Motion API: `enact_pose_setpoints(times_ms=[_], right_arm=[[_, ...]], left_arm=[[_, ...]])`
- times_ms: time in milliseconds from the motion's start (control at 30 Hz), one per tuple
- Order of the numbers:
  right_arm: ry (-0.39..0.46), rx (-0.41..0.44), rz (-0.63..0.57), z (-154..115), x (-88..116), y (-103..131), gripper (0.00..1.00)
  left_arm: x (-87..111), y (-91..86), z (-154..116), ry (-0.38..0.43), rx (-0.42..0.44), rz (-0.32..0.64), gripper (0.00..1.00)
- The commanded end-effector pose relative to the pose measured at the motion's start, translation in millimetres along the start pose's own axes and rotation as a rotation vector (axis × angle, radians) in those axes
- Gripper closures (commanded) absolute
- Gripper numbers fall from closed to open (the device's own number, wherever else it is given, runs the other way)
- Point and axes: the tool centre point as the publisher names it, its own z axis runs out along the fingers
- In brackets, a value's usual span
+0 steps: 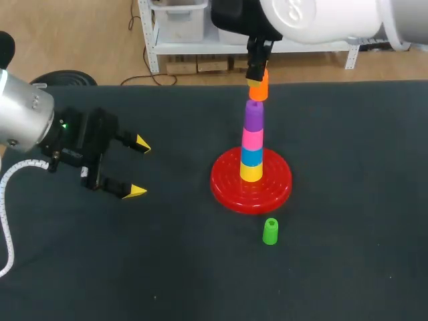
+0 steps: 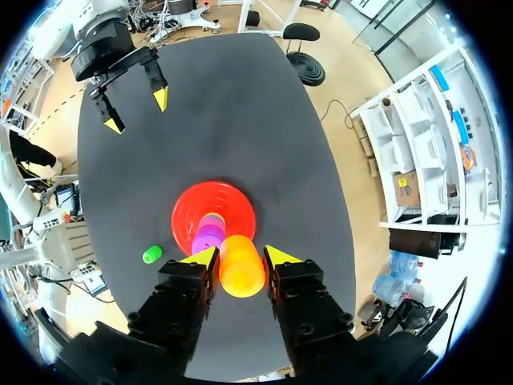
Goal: Pick up and stack the cylinders on the red base in this order: pink,purple,orange,green
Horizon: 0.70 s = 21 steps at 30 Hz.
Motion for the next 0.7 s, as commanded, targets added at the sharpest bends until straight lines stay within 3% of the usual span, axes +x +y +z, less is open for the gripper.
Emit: enact_pose_setpoints(times_ms=[33, 700], right_arm=[[0.001, -0.002, -0.002, 2.5, -1.1, 0.0, 1.00], [-0.006, 0.003, -0.019, -2.4, 4.7, 13.9, 1.00]], left_arm=[[1.2, 0.7, 0.4, -0.002, 0.001, 0.002, 0.00], [1.2, 0.7, 0.4, -0.002, 0.001, 0.002, 0.00]])
